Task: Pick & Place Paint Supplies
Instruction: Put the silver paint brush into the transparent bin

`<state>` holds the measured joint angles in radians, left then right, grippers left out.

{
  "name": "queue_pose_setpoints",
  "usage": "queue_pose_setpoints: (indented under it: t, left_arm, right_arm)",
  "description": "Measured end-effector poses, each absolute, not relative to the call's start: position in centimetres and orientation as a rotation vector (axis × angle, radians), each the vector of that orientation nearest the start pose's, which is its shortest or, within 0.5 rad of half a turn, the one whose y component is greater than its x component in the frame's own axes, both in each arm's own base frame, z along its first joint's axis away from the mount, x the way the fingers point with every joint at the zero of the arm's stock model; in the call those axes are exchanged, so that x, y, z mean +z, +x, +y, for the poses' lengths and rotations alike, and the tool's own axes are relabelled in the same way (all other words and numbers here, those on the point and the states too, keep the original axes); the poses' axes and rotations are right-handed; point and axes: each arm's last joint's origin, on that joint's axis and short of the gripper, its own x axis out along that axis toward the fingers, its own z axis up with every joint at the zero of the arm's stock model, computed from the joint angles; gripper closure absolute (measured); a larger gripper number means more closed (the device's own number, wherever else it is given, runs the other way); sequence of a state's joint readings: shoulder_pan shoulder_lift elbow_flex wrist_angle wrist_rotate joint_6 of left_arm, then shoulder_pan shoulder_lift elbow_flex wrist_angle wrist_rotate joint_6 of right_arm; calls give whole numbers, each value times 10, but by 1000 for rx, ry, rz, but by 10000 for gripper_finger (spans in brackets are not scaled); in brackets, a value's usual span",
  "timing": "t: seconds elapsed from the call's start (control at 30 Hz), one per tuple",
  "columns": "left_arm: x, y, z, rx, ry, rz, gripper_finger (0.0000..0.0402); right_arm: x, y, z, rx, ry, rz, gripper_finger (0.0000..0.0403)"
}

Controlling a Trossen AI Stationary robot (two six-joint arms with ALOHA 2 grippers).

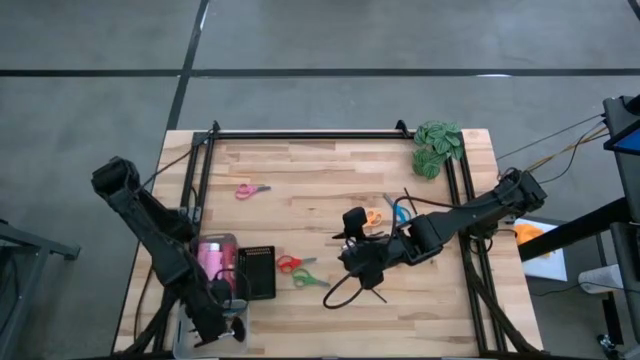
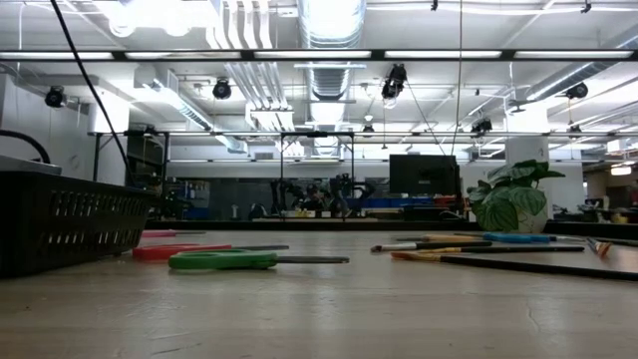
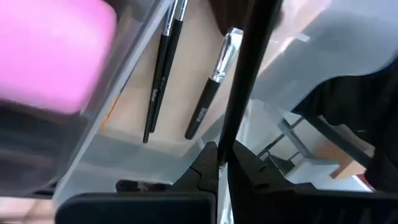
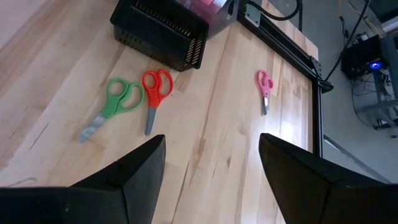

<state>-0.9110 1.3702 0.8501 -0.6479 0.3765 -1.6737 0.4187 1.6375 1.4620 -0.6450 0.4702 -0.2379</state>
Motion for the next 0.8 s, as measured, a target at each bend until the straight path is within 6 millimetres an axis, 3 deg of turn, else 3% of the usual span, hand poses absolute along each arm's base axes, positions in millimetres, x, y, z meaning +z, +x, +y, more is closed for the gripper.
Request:
queue_pose_setpoints:
  t: [0.33, 0.8]
  left_arm:
    - [183, 148, -210, 176, -863, 1787, 394]
    - [182, 150, -210, 243, -916, 1750, 383]
  right_arm:
    - [315, 328, 132, 40, -580, 748, 146]
    - [315, 328, 132, 39, -578, 748, 146]
